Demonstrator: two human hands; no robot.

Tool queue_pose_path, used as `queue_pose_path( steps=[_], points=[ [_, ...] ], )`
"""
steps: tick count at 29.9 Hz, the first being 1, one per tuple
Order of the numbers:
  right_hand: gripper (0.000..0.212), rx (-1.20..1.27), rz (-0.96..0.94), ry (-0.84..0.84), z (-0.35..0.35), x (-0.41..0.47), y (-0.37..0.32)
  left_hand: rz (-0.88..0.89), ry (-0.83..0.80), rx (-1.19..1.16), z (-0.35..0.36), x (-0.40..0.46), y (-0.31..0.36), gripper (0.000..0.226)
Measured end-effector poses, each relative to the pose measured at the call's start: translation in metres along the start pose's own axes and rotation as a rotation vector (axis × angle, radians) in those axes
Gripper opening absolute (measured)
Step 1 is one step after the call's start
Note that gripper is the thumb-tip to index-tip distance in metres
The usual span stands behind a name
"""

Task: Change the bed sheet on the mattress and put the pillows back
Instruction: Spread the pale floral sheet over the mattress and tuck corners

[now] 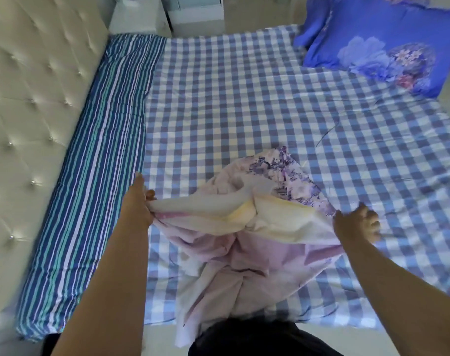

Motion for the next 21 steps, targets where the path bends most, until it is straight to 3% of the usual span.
queue_pose_path(
  steps=[1, 3, 4, 6, 7, 8, 10, 11, 13, 15, 17, 18, 19, 21],
  points=[
    [0.052, -0.071, -0.180, -0.046, 0.013, -0.016, -0.018, -0.018, -0.103, 0.095, 0.009, -0.012, -0.006, 0.055],
    [0.043, -0.143, -0.411, -0.333, 0.042, -0.067, -0.055, -0.056, -0.286, 0.158, 0.026, -0.036, -0.020, 0.055],
    [0.054, -0.039, -0.340, -0.591, 0.057, -0.098, -0.065, -0.076, -0.355, 0.138, 0.031, -0.044, -0.025, 0.053],
    [0.071, 0.263, 0.082, -1.126, 0.089, -0.156, -0.070, -0.090, -0.464, 0.114, 0.037, -0.059, -0.027, 0.051],
    [0.067, 0.365, 0.200, -1.297, 0.099, -0.181, -0.076, -0.088, -0.488, 0.106, 0.037, -0.066, -0.027, 0.049],
    [0.059, 0.457, 0.294, -1.362, 0.110, -0.196, -0.079, -0.074, -0.521, 0.106, 0.036, -0.072, -0.025, 0.046],
    [0.042, 0.570, 0.364, -1.309, 0.117, -0.210, -0.086, 0.000, -0.544, 0.252, 0.024, -0.076, -0.015, 0.045],
    [0.033, 0.616, 0.331, -1.237, 0.115, -0.209, -0.091, 0.083, -0.535, 0.450, 0.013, -0.075, -0.008, 0.047],
    [0.010, 0.565, 0.068, -0.998, 0.103, -0.202, -0.108, 0.287, -0.475, 1.027, -0.017, -0.065, 0.000, 0.063],
    [0.011, 0.482, -0.246, -0.879, 0.091, -0.216, -0.130, 0.454, -0.464, 1.484, -0.035, -0.055, -0.005, 0.096],
    [0.016, 0.469, -0.441, -0.972, 0.087, -0.252, -0.147, 0.568, -0.628, 1.493, -0.025, -0.060, -0.024, 0.119],
    [0.021, 0.444, -0.525, -1.012, 0.085, -0.270, -0.153, 0.604, -0.694, 1.369, -0.014, -0.065, -0.032, 0.117],
    [0.024, 0.425, -0.598, -1.045, 0.085, -0.284, -0.157, 0.636, -0.694, 1.218, -0.005, -0.070, -0.036, 0.104],
    [0.034, 0.455, -0.723, -1.038, 0.078, -0.300, -0.164, 0.690, -0.516, 0.964, -0.003, -0.067, -0.028, 0.057]
  ],
)
Point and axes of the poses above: each hand's wrist, its own x-axis towards the middle knuckle, its own z-axis out of the palm, y = z × x, the point moved 6 cm from there along x, towards the middle knuckle, and after that the axes turned 9 degrees about z, right-handed, at the moved point
